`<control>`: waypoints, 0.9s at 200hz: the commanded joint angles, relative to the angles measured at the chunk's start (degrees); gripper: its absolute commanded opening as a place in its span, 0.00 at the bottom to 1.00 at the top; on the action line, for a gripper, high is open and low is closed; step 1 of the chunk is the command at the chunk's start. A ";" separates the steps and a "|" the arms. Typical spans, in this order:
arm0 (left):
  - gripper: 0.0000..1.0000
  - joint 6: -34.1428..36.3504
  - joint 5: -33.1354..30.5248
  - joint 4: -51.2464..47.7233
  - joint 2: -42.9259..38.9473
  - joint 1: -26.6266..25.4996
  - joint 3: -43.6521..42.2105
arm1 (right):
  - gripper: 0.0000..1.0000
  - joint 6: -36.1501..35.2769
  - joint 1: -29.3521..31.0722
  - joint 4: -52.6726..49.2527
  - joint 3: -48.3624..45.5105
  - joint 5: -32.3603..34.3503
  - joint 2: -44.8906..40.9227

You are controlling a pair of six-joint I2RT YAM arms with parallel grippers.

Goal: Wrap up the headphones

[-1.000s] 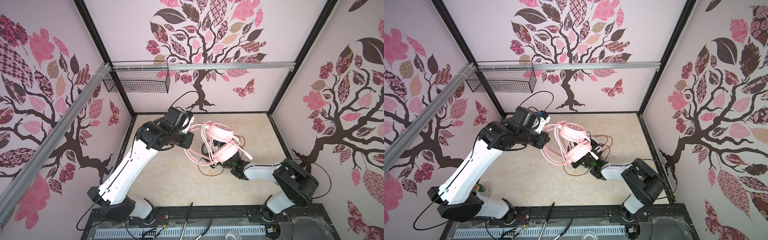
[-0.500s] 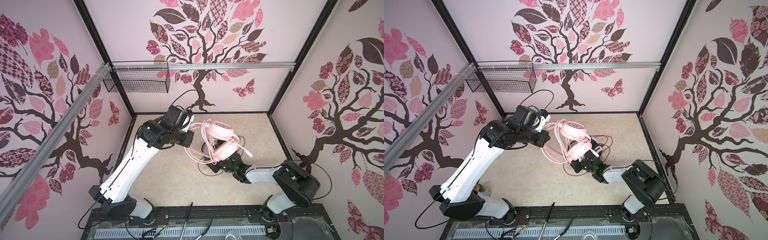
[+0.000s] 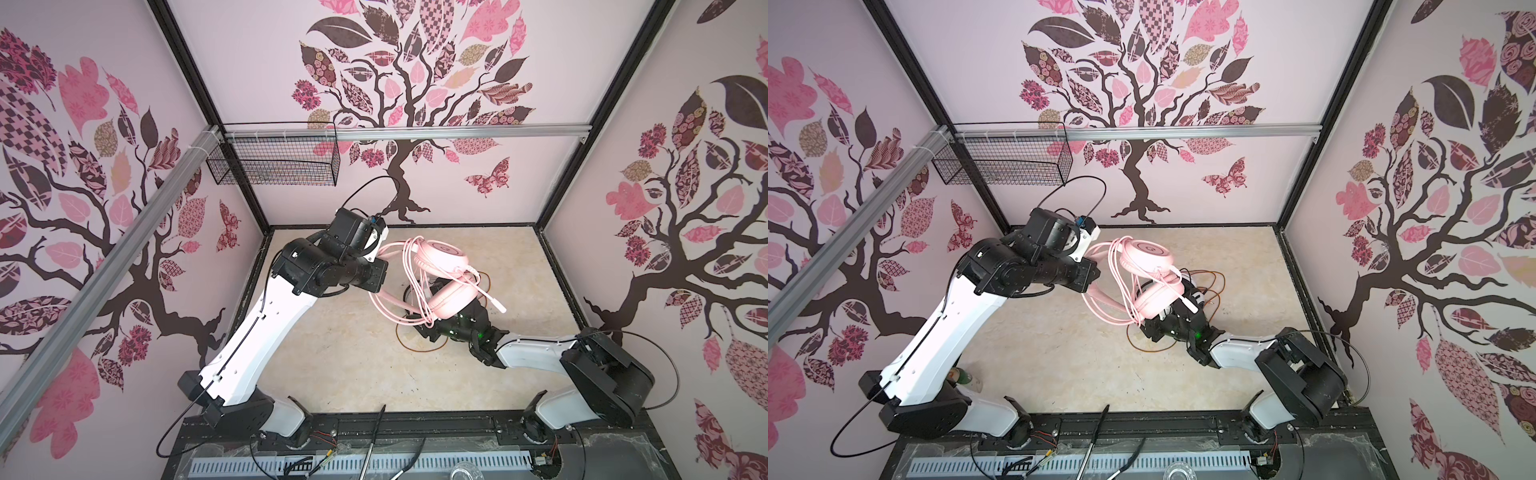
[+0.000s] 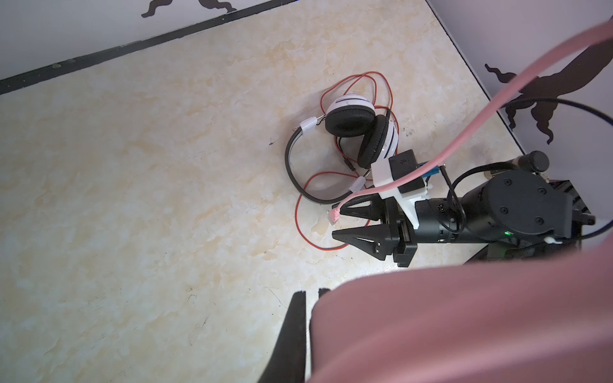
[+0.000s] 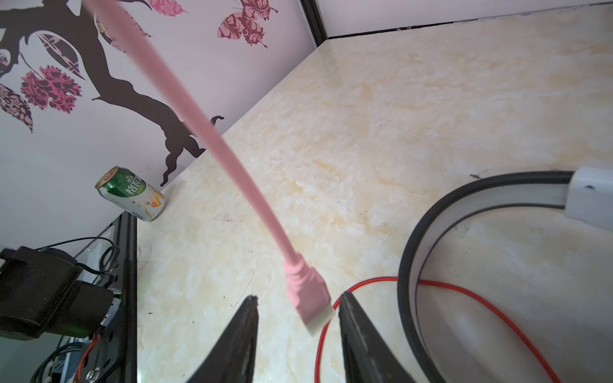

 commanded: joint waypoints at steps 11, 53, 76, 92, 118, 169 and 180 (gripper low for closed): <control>0.00 -0.89 1.67 3.20 -0.95 0.32 3.14 | 0.41 -0.55 -0.02 -1.00 0.88 -0.08 -0.91; 0.00 -0.89 1.60 3.09 -1.23 0.32 3.05 | 0.30 0.00 0.01 -1.13 1.63 0.12 0.24; 0.00 -0.89 1.42 3.09 -1.40 0.34 2.88 | 0.11 0.56 0.04 -1.03 1.56 -0.22 0.47; 0.00 -0.89 1.56 3.13 -1.54 0.33 2.71 | 0.06 0.74 0.05 -0.87 1.27 -0.08 0.29; 0.00 -0.97 1.33 3.23 -1.56 0.33 2.70 | 0.02 0.60 0.11 -0.99 0.52 0.11 -0.33; 0.00 -2.27 -5.11 2.75 -0.44 1.10 3.21 | 0.01 -1.70 0.31 -9.22 -0.56 -0.60 -5.45; 0.00 -2.69 -6.47 2.65 0.08 2.75 3.32 | 0.01 -3.09 1.18 -13.29 -0.86 -0.55 -7.67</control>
